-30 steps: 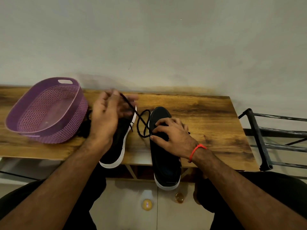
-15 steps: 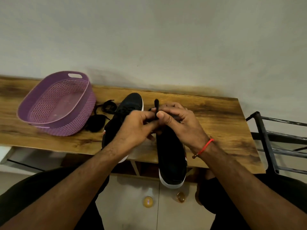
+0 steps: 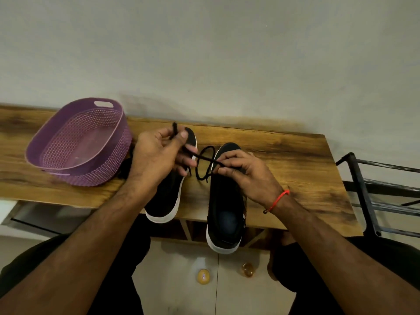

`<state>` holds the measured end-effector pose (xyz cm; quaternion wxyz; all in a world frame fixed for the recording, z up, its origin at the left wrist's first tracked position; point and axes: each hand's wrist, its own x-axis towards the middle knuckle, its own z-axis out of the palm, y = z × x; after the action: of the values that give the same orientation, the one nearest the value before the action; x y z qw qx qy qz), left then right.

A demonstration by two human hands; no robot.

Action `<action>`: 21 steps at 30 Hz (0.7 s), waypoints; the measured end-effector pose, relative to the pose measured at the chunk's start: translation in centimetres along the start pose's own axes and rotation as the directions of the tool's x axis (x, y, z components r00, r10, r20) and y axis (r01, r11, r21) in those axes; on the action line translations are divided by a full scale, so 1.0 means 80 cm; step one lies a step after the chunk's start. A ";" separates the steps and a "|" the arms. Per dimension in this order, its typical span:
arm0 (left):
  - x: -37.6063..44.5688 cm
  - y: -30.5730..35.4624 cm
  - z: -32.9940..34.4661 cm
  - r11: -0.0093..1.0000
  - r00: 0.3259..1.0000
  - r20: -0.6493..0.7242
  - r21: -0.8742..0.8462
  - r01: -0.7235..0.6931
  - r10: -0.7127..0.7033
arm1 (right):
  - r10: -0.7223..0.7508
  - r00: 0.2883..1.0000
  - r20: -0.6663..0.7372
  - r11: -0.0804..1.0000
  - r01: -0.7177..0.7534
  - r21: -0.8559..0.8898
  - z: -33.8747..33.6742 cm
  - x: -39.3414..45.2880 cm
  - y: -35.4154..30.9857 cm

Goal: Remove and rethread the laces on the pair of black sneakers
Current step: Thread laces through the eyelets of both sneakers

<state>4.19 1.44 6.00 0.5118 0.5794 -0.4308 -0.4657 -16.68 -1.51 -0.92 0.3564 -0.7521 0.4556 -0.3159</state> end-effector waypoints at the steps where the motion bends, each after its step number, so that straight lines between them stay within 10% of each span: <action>1: 0.002 -0.003 -0.003 0.994 0.998 0.029 0.095 0.061 -0.064 | 0.007 1.000 0.004 1.000 -0.007 0.000 0.000 0.001 -0.001; 6: -0.003 -0.019 0.001 0.656 0.928 0.127 0.741 0.146 -0.351 | 0.065 0.986 0.153 0.997 -0.059 -0.045 -0.003 0.002 0.006; 10: -0.009 -0.023 0.007 0.396 0.946 0.067 0.916 0.068 -0.318 | 0.259 0.937 0.235 0.945 -0.194 -0.265 -0.019 -0.001 0.012; 16: 0.033 -0.032 0.029 0.330 0.982 0.092 0.933 -0.143 0.164 | 0.448 0.834 0.320 0.857 -0.300 -0.419 -0.040 -0.007 0.017; 21: 0.075 -0.067 0.067 0.302 0.993 0.117 0.948 -0.103 -0.027 | 0.434 0.829 0.354 0.885 -0.317 -0.342 -0.044 -0.008 0.004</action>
<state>0.24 -4.91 -0.14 0.0574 0.7325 -0.6637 -0.1403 -19.86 -1.92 0.63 0.3960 -0.7379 0.5465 -0.0047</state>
